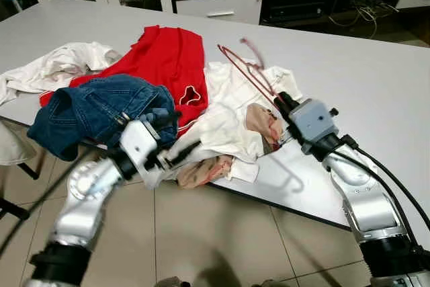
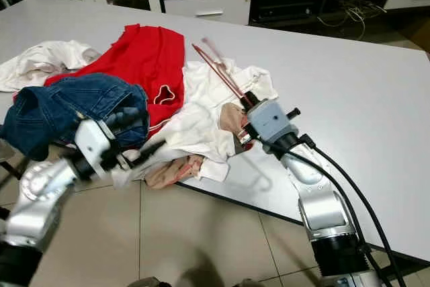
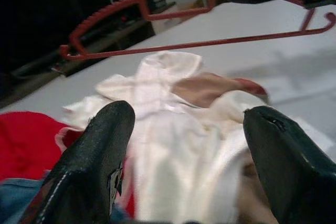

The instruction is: Hang hanger

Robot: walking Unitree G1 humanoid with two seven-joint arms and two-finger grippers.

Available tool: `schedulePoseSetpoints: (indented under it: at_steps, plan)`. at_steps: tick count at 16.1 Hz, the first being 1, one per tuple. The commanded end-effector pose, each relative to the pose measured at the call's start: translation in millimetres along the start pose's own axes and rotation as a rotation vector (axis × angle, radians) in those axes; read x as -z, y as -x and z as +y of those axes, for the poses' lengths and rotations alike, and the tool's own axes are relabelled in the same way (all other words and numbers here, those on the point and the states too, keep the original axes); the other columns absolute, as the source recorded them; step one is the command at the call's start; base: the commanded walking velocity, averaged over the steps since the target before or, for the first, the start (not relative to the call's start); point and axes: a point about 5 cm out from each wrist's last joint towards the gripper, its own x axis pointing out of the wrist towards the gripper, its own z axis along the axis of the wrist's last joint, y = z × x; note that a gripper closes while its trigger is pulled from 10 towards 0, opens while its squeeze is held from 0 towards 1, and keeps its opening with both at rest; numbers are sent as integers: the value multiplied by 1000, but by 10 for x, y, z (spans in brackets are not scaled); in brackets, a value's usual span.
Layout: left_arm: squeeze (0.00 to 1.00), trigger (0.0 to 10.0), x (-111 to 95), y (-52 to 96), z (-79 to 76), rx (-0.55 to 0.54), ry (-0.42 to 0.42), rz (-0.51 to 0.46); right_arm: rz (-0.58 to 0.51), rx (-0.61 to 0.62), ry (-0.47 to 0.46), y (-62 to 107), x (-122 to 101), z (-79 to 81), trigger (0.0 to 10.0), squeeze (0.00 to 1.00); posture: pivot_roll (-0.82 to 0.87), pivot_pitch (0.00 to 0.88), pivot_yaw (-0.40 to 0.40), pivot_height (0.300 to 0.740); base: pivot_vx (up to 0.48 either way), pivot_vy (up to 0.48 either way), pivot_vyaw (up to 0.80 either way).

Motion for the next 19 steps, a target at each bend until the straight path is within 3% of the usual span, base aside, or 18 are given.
schedulePoseSetpoints:
  at_steps: [1, 2, 5, 7, 12, 19]
  plan:
    - [0, 10000, 38, 6, -65, 34, 17, 40, -19, -60, 55, 26, -36, 42, 10000, 0, -86, 0, 53, 740, 0, 0, 0]
    - [0, 10000, 87, 14, -111, 64, 23, 74, -25, -93, 81, 44, -44, 50, 10000, 0, -86, 0, 53, 740, 0, 0, 0]
    - [0, 10000, 253, 34, -213, 130, 11, 195, -22, -43, 105, 31, -66, -134, 10000, 0, -96, 0, 54, 740, 0, 0, 0]
    - [0, 10000, 298, -18, -202, 115, -13, 220, -33, -17, 99, 5, -90, -186, 10000, 0, -104, 0, 52, 740, 0, 0, 0]
    - [0, 10000, 338, -189, -81, -14, -59, 213, -46, -59, 84, 32, -103, -56, 10000, 0, -110, 0, 54, 740, 0, 0, 0]
    - [0, 10000, 456, -245, -207, 86, -70, 258, -53, -61, 69, 14, -117, 7, 10000, 0, -115, 0, 64, 740, 0, 0, 0]
